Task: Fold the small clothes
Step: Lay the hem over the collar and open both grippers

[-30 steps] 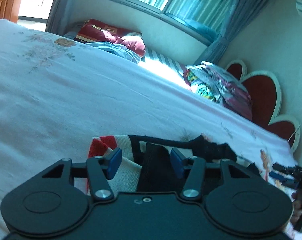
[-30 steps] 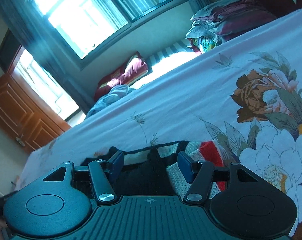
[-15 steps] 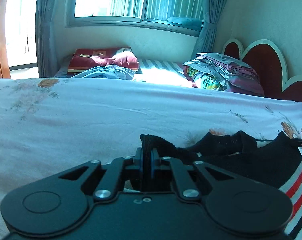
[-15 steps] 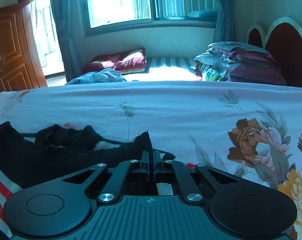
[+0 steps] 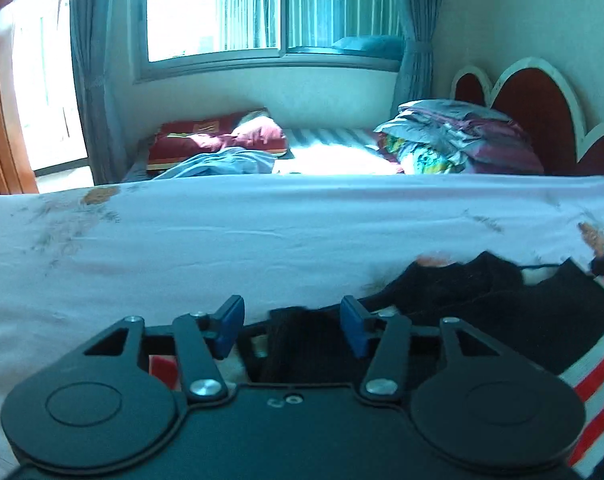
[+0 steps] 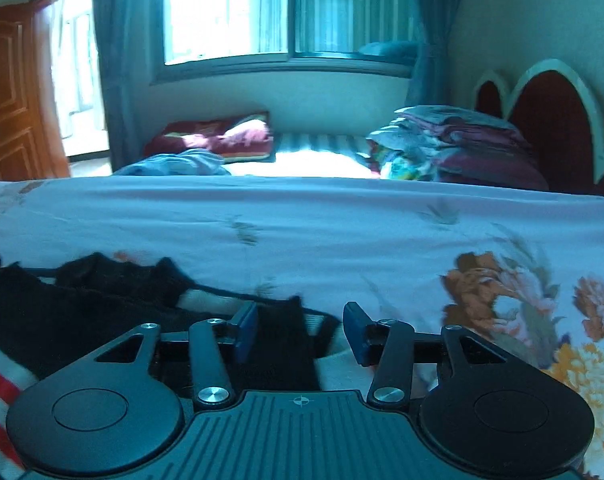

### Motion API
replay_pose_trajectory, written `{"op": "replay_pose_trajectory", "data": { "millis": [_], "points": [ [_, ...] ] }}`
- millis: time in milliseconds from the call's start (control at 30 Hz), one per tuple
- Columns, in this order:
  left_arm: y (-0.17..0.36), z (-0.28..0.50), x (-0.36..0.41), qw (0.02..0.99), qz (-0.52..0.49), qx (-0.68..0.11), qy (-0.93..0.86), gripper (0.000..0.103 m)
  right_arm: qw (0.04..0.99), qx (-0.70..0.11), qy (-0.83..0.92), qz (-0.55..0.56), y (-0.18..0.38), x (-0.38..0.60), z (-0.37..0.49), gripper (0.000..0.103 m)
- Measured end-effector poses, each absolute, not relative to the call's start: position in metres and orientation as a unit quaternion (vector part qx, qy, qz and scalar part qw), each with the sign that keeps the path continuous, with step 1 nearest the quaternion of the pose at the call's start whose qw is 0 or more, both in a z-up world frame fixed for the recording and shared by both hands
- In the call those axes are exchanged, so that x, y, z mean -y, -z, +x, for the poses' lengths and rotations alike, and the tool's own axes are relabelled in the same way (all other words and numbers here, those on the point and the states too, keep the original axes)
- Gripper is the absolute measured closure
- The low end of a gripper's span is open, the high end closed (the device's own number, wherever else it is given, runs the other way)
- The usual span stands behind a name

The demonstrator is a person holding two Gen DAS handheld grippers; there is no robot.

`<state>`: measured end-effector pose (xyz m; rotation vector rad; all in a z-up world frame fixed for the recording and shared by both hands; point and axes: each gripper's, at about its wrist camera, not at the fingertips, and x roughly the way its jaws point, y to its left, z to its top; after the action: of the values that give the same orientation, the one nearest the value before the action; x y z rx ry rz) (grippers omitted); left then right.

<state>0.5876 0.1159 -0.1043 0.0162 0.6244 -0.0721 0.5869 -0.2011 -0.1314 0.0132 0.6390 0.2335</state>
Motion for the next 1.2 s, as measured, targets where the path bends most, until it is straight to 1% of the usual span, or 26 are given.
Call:
{"op": "replay_pose_trajectory", "data": {
  "millis": [67,133,233,300,400,433,500,567,600,633,667,700,733,767,800,833,900,967,1000,1200],
  "points": [
    [0.103,0.59,-0.092,0.945,-0.008,-0.317,0.08,0.056,0.929,-0.335,-0.159,0.009,0.134,0.172,0.59,0.056],
    [0.112,0.596,-0.065,0.933,-0.007,-0.341,0.117,0.056,0.915,-0.35,-0.201,0.002,0.14,0.143,0.592,0.057],
    [0.132,0.601,-0.048,0.921,0.012,-0.37,0.122,0.056,0.904,-0.36,-0.229,-0.014,0.15,0.112,0.592,0.057],
    [0.142,0.601,-0.059,0.922,0.005,-0.372,0.106,0.054,0.905,-0.361,-0.224,-0.03,0.156,0.107,0.592,0.057],
    [0.144,0.593,-0.101,0.934,-0.009,-0.354,0.043,0.055,0.92,-0.353,-0.165,-0.048,0.158,0.134,0.594,0.057],
    [0.146,0.592,-0.118,0.935,-0.013,-0.353,0.023,0.061,0.925,-0.354,-0.127,-0.048,0.16,0.151,0.596,0.057],
    [0.147,0.588,-0.143,0.935,-0.053,-0.347,0.046,0.068,0.931,-0.356,-0.077,-0.021,0.163,0.188,0.597,0.057],
    [0.146,0.592,-0.142,0.934,-0.049,-0.352,0.047,0.069,0.929,-0.361,-0.08,0.021,0.167,0.211,0.599,0.057],
    [0.146,0.594,-0.136,0.934,-0.037,-0.352,0.044,0.067,0.928,-0.362,-0.081,0.032,0.166,0.214,0.601,0.057],
    [0.145,0.595,-0.131,0.935,-0.029,-0.351,0.043,0.062,0.929,-0.36,-0.08,0.023,0.165,0.21,0.601,0.057],
    [0.143,0.594,-0.127,0.935,-0.022,-0.351,0.039,0.062,0.931,-0.356,-0.075,0.012,0.161,0.205,0.6,0.057],
    [0.138,0.59,-0.12,0.935,-0.01,-0.354,0.035,0.059,0.936,-0.344,-0.069,0.001,0.154,0.2,0.595,0.057],
    [0.132,0.585,-0.112,0.937,-0.001,-0.348,0.037,0.049,0.942,-0.328,-0.076,-0.002,0.147,0.196,0.587,0.057],
    [0.126,0.576,-0.105,0.941,0.001,-0.335,0.044,0.043,0.944,-0.316,-0.094,-0.001,0.14,0.191,0.577,0.057],
    [0.122,0.566,-0.095,0.944,0.002,-0.325,0.064,0.03,0.942,-0.314,-0.117,-0.004,0.136,0.183,0.57,0.057],
    [0.12,0.558,-0.084,0.944,0.008,-0.319,0.078,0.027,0.937,-0.316,-0.148,-0.011,0.133,0.171,0.562,0.057],
    [0.121,0.55,-0.065,0.94,0.009,-0.328,0.097,0.032,0.928,-0.318,-0.192,-0.02,0.134,0.149,0.55,0.057],
    [0.126,0.544,-0.051,0.935,0.009,-0.339,0.105,0.033,0.918,-0.328,-0.22,-0.015,0.137,0.132,0.542,0.057],
    [0.129,0.541,-0.047,0.933,0.01,-0.344,0.104,0.035,0.915,-0.332,-0.229,-0.017,0.138,0.127,0.539,0.057],
    [0.14,0.523,-0.045,0.93,0.024,-0.357,0.087,0.034,0.901,-0.345,-0.255,-0.063,0.152,0.11,0.52,0.057]
  ]
}}
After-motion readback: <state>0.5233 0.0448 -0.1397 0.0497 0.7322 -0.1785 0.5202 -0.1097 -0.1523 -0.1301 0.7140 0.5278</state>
